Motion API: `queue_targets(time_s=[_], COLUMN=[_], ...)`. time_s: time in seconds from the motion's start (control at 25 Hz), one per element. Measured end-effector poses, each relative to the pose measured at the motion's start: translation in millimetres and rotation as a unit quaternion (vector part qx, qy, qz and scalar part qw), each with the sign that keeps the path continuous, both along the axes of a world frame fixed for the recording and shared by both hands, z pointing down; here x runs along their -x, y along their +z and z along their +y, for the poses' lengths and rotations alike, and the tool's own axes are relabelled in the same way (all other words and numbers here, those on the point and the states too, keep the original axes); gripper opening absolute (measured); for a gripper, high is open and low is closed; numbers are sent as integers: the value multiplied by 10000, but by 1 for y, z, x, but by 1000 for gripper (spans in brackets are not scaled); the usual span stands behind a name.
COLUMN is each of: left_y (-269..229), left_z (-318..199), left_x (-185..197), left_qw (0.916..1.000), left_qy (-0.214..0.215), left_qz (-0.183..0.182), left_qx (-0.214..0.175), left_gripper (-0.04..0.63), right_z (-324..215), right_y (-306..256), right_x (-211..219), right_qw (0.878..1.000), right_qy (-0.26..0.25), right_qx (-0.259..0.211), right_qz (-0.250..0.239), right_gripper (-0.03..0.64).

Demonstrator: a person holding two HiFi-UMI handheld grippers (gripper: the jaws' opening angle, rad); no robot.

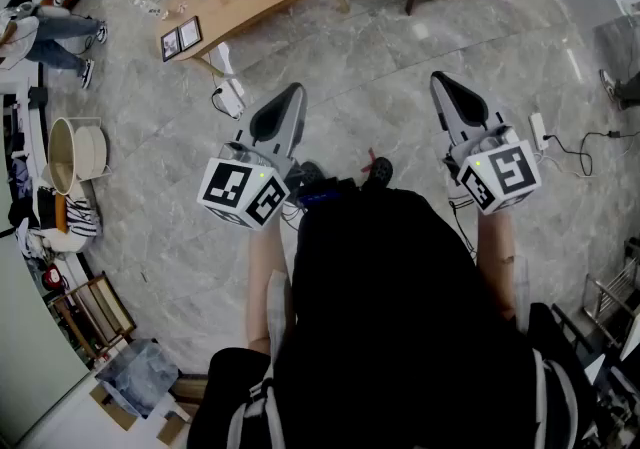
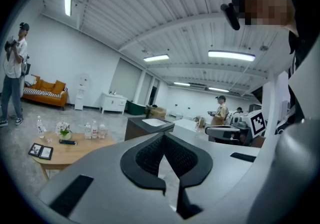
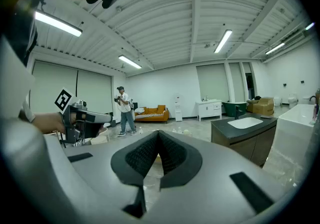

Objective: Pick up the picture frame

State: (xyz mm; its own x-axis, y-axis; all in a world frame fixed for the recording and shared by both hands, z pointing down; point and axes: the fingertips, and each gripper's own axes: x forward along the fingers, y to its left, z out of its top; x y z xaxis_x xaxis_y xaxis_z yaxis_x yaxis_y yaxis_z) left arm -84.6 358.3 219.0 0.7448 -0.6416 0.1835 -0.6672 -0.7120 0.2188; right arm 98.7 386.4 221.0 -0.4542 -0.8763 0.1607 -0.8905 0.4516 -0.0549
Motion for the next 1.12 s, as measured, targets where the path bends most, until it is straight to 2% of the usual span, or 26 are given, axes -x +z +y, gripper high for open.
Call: queue_targets(time_s=[0.48, 0.72, 1.12], left_y=[1, 7, 21], left_z=[6, 6, -4], left_x=[-23, -28, -13], left_qw=[9999, 9997, 9995], left_qy=[78, 113, 9], left_qz=[-62, -184, -250], left_qx=[20, 61, 195], left_gripper=[12, 12, 12], right_z=[10, 10, 1], right_y=[3, 17, 43], right_x=[-16, -26, -24], right_qw=[9999, 9992, 9973], right_qy=[84, 282, 415], right_qx=[-75, 76, 473], right_qz=[-112, -272, -383], right_gripper=[12, 12, 14])
